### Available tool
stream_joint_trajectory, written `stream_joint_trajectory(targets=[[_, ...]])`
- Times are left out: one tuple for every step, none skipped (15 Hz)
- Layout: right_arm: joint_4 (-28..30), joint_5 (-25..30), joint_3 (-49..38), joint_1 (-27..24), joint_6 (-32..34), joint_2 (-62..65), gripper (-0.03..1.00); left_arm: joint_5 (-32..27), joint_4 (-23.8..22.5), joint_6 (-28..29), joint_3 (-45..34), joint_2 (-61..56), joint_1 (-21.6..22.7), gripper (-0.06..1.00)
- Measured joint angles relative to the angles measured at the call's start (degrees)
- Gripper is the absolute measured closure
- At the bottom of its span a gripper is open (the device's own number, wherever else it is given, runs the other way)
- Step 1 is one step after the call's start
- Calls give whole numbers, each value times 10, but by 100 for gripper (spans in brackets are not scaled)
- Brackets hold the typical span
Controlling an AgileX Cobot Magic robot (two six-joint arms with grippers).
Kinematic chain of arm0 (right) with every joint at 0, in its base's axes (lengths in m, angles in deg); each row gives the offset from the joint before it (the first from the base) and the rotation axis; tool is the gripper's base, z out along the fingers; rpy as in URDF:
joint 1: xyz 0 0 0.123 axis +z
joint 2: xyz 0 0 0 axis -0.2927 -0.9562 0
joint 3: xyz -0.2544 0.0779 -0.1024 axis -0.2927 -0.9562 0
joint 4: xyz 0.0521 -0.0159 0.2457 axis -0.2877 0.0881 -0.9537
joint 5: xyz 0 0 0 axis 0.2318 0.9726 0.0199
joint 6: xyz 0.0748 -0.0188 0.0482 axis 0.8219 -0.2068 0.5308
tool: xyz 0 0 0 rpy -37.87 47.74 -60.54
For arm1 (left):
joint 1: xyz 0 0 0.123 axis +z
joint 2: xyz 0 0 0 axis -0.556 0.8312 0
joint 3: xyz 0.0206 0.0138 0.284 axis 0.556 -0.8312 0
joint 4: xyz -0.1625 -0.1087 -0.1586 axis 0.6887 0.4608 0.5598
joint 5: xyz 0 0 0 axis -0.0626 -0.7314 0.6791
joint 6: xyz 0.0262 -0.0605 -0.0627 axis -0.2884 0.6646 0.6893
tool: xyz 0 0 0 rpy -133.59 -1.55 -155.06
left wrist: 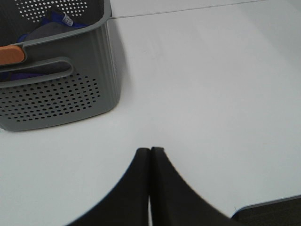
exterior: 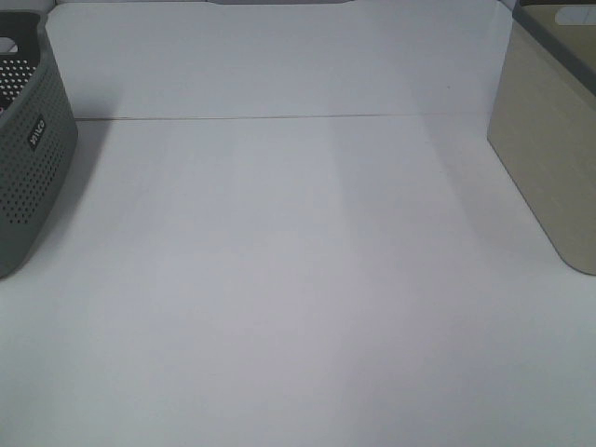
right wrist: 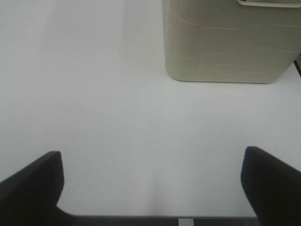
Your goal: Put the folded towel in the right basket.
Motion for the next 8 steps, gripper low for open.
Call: stream_joint_trajectory(targets=[[0,0,0,7,0,0,-2,0,0,0,0,0,0,94],[0,0,0,19,0,0,-2,0,0,0,0,0,0,94],[0,0,0,19,0,0,-2,0,0,0,0,0,0,94],[0,0,0,19,0,0,-2,0,0,0,0,0,0,94],[0,0,0,19,0,0,-2,0,0,0,0,0,0,94],[-1,0,0,19,0,0,-2,0,0,0,0,0,0,94],[-1,0,0,19,0,0,-2,0,0,0,0,0,0,94],[-1,0,0,19,0,0,-2,0,0,0,0,0,0,94]])
